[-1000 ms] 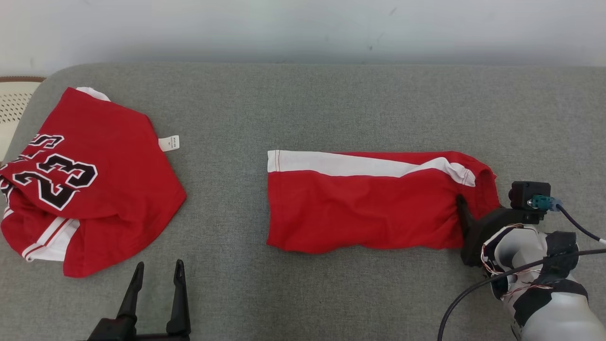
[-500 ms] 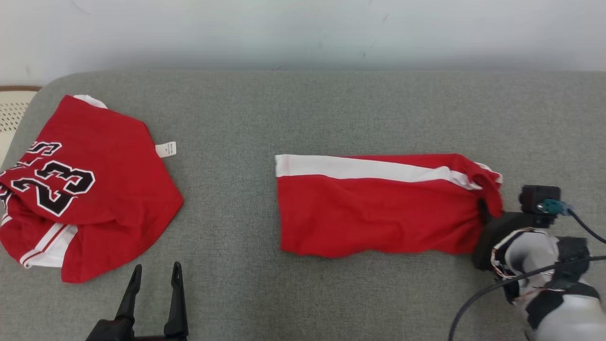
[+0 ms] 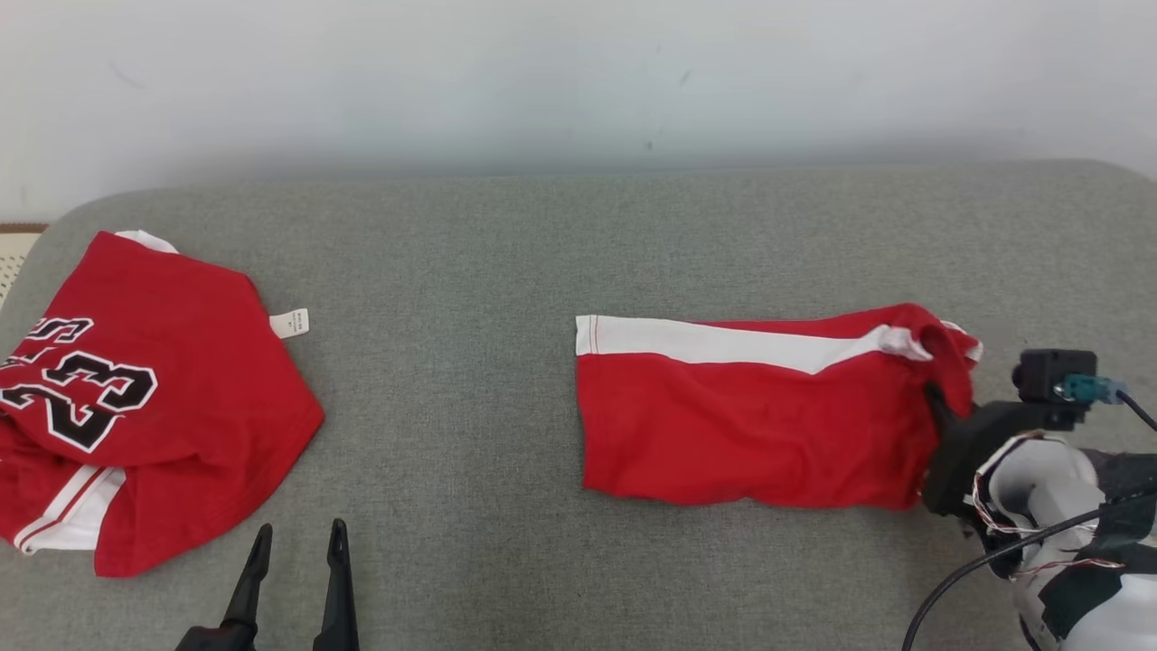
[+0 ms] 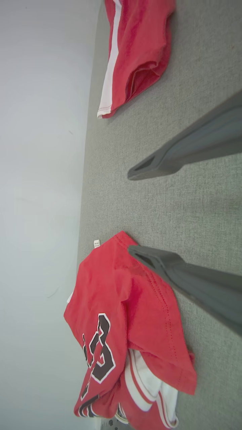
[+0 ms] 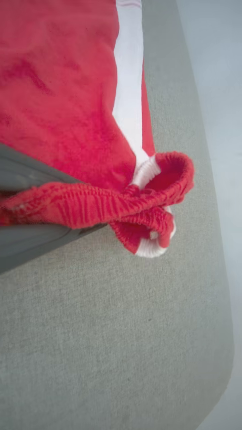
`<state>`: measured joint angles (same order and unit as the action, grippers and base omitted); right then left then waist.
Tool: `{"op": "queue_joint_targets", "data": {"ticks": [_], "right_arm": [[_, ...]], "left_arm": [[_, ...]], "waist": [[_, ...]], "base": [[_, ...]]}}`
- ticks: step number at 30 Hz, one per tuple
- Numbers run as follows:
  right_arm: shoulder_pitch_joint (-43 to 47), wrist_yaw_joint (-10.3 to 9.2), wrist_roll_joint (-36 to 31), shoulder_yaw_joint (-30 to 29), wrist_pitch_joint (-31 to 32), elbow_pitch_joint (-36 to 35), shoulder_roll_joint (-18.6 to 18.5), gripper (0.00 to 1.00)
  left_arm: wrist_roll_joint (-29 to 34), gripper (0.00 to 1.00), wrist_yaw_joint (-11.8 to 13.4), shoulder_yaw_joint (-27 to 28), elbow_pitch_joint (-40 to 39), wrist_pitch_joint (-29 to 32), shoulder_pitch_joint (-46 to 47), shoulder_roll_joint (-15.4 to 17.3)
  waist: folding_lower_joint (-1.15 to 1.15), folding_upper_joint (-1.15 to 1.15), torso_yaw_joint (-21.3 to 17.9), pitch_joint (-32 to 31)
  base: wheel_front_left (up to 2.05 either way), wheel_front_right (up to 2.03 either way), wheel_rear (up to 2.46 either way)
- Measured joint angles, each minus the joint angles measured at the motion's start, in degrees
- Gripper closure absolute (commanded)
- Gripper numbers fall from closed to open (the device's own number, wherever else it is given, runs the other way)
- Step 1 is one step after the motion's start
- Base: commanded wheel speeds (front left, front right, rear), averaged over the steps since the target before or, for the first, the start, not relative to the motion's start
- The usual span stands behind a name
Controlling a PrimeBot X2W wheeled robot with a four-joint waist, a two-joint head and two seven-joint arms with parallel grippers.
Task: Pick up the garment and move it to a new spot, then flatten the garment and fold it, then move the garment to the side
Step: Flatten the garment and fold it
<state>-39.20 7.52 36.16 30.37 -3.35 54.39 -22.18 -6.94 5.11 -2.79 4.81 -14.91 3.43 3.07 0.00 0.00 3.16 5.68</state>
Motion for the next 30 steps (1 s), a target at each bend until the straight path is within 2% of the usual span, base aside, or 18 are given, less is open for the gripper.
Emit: {"op": "queue_joint_targets", "data": {"ticks": [8, 13, 20, 30], "right_arm": [[1.5, -0.01, 13.5, 6.9, 7.4, -15.2, -1.5, 1.00], [1.6, -0.01, 20.7, 8.9, 10.9, -20.9, -1.7, 1.00], [0.4, -0.02, 24.3, 11.1, 11.8, -21.8, -0.1, 1.00], [-2.0, -0.02, 25.2, 13.9, 10.3, -16.2, 5.1, 1.00]], "left_arm": [[0.0, 0.00, -0.4, -0.5, 0.4, 0.0, -0.4, -0.1], [-0.1, 0.00, -0.6, -1.2, 0.7, 0.0, -0.5, -0.1], [-0.6, 0.00, -1.0, -2.6, 1.2, 0.0, -0.3, -0.2], [-1.4, 0.00, -0.4, -4.6, 1.4, 0.0, 0.4, -0.2]], "waist": [[0.00, 0.00, -0.7, -1.2], [0.00, 0.00, 0.1, -1.3], [0.00, 0.00, 2.2, -1.2], [0.00, 0.00, 5.6, -0.9]], "base": [[0.00, 0.00, 0.00], [0.00, 0.00, 0.00], [0.00, 0.00, 0.00], [0.00, 0.00, 0.00]]}}
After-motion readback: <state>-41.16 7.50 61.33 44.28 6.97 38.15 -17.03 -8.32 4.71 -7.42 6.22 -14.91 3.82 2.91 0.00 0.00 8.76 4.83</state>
